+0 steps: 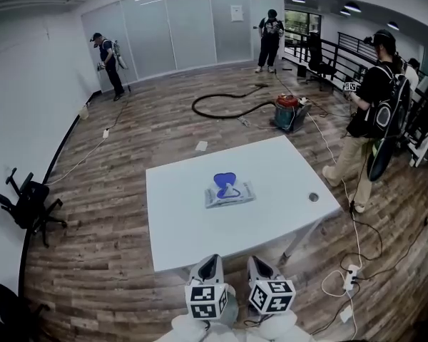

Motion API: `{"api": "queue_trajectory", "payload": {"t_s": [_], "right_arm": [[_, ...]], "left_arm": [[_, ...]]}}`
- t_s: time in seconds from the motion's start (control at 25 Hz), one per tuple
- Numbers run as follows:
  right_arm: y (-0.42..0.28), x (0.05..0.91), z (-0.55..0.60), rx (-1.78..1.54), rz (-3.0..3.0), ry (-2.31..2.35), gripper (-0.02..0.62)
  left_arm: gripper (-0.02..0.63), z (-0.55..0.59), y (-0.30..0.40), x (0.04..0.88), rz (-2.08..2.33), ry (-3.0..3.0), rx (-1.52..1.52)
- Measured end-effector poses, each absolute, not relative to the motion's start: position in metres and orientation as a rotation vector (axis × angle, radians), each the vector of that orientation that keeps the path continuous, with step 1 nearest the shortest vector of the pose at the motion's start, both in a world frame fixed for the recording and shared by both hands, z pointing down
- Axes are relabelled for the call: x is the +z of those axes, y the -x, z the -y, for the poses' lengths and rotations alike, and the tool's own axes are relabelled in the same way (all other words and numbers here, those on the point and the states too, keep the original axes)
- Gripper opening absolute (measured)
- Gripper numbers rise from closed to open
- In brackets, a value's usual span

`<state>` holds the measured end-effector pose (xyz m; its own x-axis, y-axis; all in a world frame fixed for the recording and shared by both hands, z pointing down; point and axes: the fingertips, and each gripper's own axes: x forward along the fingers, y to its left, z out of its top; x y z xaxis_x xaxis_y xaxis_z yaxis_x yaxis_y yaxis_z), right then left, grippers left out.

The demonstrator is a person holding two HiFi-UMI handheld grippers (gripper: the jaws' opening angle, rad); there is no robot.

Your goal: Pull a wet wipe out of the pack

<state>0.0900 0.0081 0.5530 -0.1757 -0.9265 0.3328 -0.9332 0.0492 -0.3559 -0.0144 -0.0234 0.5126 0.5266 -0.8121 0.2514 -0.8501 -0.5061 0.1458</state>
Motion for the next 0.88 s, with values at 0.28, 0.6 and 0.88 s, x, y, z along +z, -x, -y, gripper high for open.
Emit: {"api": "queue_trajectory", "payload": {"t_s": [0.28, 0.6, 0.88], "right_arm": [[-0.095, 0.548, 0.02, 0.754, 2.271, -2.004, 0.009], [-0.106, 0.548, 0.063, 0.741, 2.258, -2.011, 0.009], [-0.112, 0.545, 0.113, 0.729, 2.258, -2.012, 0.009]], "left_arm": [[-0.002, 0.049, 0.011, 0.508, 1.414, -2.517, 0.184], [-0.002, 0.09, 0.0, 0.508, 1.395, -2.523, 0.176], [-0.002, 0.139, -0.002, 0.511, 1.401, -2.509, 0.174]]}}
